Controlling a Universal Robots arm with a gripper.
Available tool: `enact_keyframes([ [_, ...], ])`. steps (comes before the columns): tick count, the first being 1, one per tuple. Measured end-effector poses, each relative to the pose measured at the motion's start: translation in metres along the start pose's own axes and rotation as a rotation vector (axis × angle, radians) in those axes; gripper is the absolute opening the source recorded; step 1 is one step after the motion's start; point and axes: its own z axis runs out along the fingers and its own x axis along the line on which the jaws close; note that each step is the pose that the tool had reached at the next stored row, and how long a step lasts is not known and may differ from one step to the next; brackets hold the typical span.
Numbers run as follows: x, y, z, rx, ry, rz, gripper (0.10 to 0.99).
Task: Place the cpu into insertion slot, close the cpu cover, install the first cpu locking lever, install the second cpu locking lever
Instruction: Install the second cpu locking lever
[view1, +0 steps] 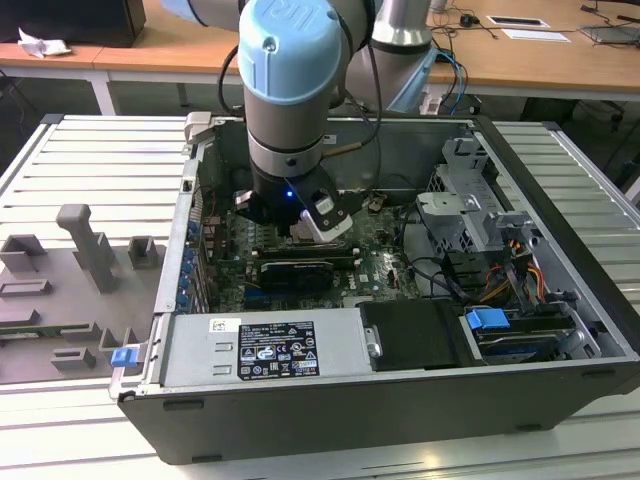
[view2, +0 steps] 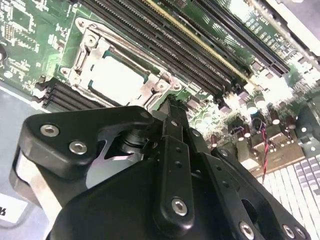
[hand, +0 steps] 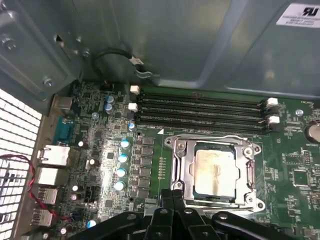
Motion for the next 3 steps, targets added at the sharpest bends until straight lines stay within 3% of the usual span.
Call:
enact_keyframes([
  [3, 0.0, 0.0004, -0.0014, 0.0, -0.0001, 0.0, 0.106],
])
